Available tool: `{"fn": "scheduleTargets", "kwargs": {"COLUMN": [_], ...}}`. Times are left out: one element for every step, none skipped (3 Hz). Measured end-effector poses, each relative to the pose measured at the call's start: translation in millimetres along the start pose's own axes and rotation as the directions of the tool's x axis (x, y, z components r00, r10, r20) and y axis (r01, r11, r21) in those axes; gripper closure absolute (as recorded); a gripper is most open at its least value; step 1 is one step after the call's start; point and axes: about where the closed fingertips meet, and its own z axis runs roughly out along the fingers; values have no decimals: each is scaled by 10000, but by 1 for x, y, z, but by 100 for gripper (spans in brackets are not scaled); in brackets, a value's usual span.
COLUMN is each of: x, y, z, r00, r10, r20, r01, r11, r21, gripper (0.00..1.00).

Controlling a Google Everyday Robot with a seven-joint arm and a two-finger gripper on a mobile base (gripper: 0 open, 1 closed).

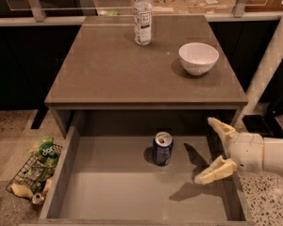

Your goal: Pick pepsi can from top drawer and place on counter

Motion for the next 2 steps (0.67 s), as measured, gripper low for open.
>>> {"fn": "scheduleTargets", "kwargs": {"x": [6,17], "y": [-2,-7], "z": [37,76], "r00": [9999,9981], "r10": [81,305], "r20": [78,532], "r01": [-81,-309], "r11": [9999,9995], "r21": [63,75], "gripper": [0,0]}}
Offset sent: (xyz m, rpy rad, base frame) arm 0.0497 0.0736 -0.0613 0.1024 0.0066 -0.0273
